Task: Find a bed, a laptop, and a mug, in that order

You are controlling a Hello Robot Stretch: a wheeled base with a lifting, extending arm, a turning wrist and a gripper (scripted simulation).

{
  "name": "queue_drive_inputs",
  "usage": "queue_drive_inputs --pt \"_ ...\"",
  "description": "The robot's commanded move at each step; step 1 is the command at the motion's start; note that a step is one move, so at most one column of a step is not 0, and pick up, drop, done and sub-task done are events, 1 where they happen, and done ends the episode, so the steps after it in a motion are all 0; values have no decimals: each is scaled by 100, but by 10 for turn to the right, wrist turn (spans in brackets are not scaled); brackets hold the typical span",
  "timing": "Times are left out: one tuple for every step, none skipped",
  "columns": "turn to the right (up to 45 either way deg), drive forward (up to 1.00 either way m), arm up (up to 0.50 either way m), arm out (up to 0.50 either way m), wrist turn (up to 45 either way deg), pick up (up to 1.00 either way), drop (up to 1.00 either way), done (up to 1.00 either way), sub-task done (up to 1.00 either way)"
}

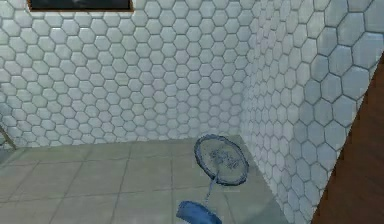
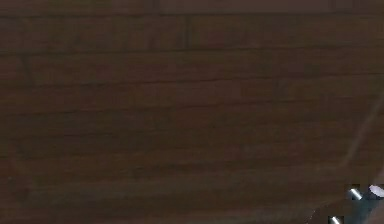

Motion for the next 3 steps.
queue_drive_inputs --pt "0 45 0 0 0 0 0 0 0" --pt "-450 0 0 0 0 0 0 0 0" --pt "-240 0 0 0 0 0 0 0 0"
